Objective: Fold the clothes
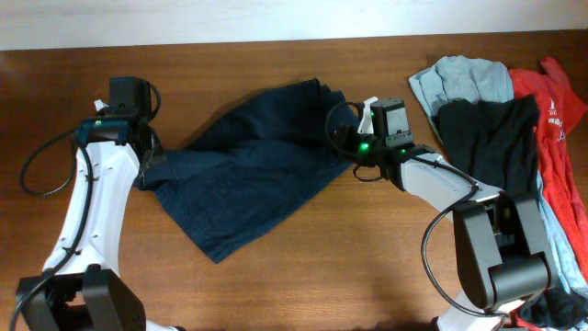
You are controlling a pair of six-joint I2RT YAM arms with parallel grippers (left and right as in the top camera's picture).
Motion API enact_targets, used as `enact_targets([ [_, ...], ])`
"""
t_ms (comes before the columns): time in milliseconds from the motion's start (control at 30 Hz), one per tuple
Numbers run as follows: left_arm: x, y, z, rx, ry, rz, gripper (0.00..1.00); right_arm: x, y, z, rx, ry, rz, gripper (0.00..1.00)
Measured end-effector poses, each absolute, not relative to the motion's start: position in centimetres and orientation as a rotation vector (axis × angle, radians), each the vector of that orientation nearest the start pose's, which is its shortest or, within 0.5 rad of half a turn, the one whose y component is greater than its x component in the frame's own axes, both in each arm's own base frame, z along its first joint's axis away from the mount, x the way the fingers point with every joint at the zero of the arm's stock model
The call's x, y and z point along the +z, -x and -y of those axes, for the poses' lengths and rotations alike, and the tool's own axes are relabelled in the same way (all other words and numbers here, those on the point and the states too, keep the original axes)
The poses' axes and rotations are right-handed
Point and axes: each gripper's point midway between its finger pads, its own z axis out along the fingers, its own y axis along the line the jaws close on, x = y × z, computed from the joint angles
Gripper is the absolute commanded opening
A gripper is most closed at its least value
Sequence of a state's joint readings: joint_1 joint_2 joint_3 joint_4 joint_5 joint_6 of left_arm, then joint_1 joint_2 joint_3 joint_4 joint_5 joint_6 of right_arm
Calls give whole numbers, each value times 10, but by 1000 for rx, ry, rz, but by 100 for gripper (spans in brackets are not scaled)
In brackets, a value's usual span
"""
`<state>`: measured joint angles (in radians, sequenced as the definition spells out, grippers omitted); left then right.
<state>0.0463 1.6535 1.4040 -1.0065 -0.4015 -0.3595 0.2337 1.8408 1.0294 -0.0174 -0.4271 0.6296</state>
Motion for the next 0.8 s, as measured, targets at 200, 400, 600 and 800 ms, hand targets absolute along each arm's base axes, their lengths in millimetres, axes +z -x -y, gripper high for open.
enact_targets([
  [200, 154, -363, -84, 482, 637, -2656, 0, 56, -426, -171, 858, -285, -2511, 54],
  [400, 153, -363, -84, 481, 637, -2657, 0, 42, -422, -186, 863, -234, -2536, 37],
  [600, 153, -363, -84, 482, 637, -2657, 1, 53, -428, -193, 935, -201, -2486, 4],
  [800, 153, -361, -84, 483, 636, -2662, 1, 61, -430, -181, 1031, -214, -2469, 4],
])
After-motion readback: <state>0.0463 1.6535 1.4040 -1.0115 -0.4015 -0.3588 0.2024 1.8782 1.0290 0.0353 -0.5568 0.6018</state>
